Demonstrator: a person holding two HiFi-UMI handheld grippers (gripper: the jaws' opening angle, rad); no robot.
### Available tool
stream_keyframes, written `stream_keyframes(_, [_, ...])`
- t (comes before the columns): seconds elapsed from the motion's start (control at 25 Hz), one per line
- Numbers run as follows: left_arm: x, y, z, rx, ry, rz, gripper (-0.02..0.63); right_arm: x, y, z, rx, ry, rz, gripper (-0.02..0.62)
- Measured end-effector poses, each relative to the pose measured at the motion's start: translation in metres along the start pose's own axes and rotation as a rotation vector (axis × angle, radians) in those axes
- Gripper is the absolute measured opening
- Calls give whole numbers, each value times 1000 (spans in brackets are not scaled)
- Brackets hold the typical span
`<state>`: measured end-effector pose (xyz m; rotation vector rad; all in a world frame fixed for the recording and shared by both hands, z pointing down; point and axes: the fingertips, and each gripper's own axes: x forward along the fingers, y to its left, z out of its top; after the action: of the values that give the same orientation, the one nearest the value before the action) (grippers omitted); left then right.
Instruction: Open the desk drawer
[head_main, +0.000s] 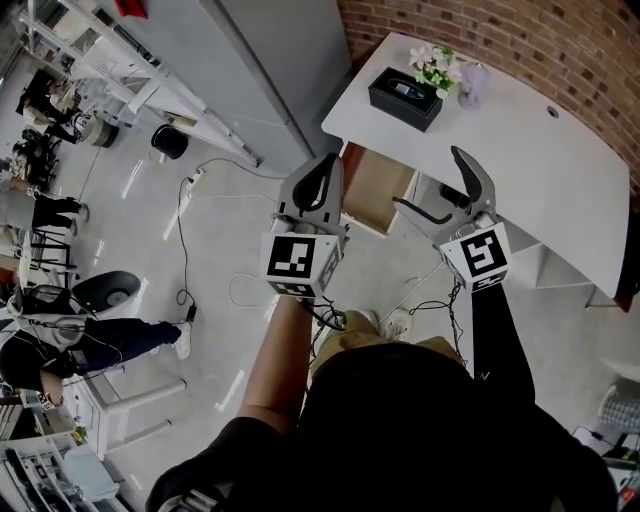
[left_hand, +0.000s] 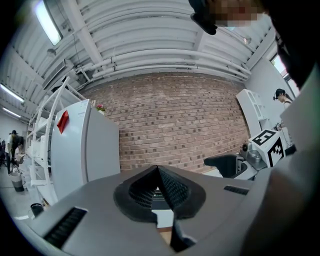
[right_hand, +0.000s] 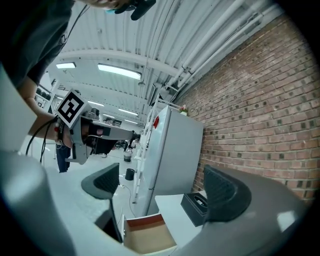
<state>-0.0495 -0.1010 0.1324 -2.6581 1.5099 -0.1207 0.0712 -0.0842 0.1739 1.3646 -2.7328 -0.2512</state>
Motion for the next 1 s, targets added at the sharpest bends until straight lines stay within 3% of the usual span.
stream_keyframes(0.32, [2,-5,-1,5,4,-18,9,1,4,8,-9,-9,13,522])
stream_keyframes(0.44, [2,-7,-1,7,5,-22,9,-2,3,10,-17,-24,-2,412])
stream_keyframes(0.52, [2,-9,-1,8,4,-27,9,-4,2,11,-2,-25,-11,403])
stream_keyframes(0.6, [2,-11,-1,8,5,-32,9,-7,1,15,3,-47,-24,272])
stream_keyframes(0.64, [2,-11,-1,8,5,-34,9,-8,0,16,3,-54,-28,236])
stream_keyframes(0.76, [1,-13,-2,4,5,-38,9,-13,1,11,-6,-40,-24,224])
stream_keyframes(0.84, [1,-15,-4,3,9,-42,9,-16,0,12,-2,-53,-35,127])
stream_keyframes(1.0, [4,-20,-6,2,12,-50,9,-21,-3,6,8,-32,-41,117])
